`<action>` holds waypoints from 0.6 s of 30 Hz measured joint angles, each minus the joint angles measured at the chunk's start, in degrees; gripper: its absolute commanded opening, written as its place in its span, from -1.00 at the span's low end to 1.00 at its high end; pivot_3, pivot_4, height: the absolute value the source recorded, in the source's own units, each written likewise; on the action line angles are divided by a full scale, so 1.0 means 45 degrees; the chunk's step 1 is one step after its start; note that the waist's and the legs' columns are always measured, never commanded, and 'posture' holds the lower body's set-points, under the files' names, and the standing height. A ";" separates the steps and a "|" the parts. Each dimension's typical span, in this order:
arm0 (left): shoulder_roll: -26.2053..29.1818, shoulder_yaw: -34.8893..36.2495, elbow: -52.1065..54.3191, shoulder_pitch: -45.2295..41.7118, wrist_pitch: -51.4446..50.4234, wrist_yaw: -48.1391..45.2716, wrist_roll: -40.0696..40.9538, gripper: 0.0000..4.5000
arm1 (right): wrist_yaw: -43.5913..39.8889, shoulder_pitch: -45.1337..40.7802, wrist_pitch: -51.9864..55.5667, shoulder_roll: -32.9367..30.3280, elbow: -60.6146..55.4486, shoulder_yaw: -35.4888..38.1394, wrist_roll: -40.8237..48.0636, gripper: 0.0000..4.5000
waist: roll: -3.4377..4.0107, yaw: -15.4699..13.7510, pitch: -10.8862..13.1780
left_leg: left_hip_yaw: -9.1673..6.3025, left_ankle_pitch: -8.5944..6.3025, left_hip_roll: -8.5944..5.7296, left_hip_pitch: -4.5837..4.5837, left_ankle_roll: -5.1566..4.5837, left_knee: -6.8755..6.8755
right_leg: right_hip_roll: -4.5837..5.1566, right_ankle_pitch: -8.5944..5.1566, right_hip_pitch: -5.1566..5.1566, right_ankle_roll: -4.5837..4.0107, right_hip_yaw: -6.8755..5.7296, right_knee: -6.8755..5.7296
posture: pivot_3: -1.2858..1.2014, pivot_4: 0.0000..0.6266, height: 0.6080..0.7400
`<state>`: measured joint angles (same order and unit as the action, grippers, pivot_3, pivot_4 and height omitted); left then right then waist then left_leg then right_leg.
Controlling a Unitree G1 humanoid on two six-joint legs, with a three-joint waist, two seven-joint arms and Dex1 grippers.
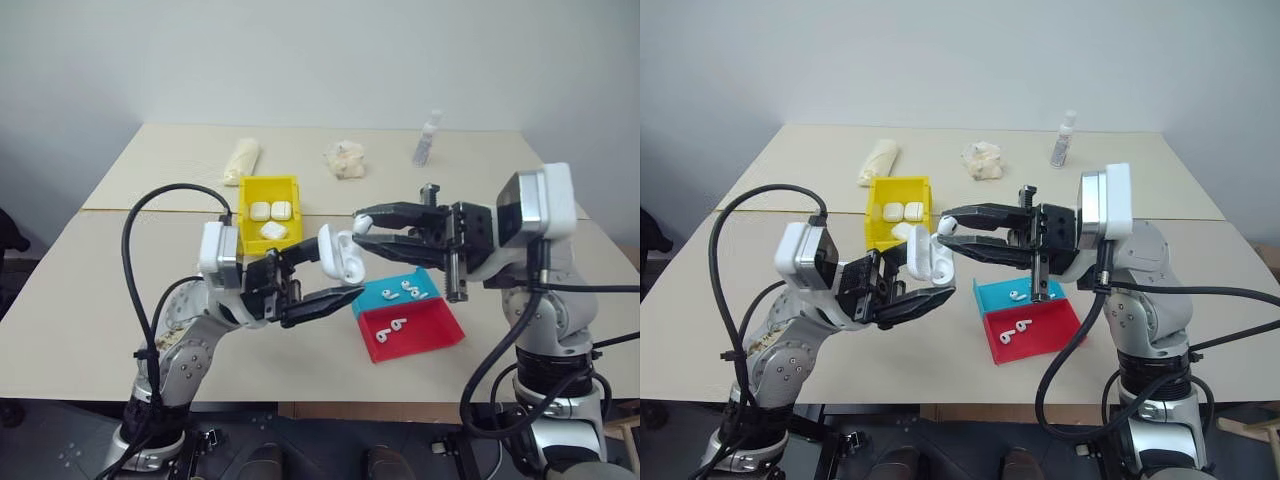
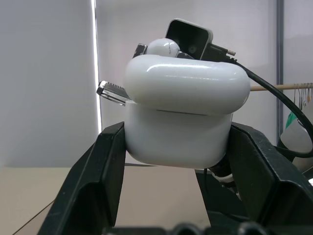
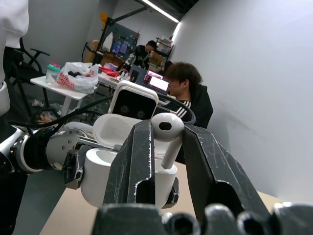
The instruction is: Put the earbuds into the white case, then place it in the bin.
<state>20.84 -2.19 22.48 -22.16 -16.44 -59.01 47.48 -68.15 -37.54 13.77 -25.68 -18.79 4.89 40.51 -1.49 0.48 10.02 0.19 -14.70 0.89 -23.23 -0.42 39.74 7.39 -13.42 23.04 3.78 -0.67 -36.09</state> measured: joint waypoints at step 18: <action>-0.0212 -0.0023 -0.0251 0.0043 -0.0019 -0.0148 -0.0082 0.26 | -0.0126 0.0021 -0.0755 -0.0001 0.0476 -0.0595 -0.0477 -0.67 | 0.0000 0.0036 0.0000 | -0.0002 0.0000 0.0001 0.0001 0.0000 -0.0001 | -0.0002 0.0000 0.0001 0.0000 0.0000 -0.0001 | 0.03 -0.52 1.00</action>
<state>19.89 -2.29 21.35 -21.96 -16.52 -59.67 47.11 -68.72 -37.45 10.37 -25.68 -16.64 2.21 38.36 -1.49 0.65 10.02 0.18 -14.70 0.89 -23.23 -0.42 39.74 7.38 -13.42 23.05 3.78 -0.67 -36.09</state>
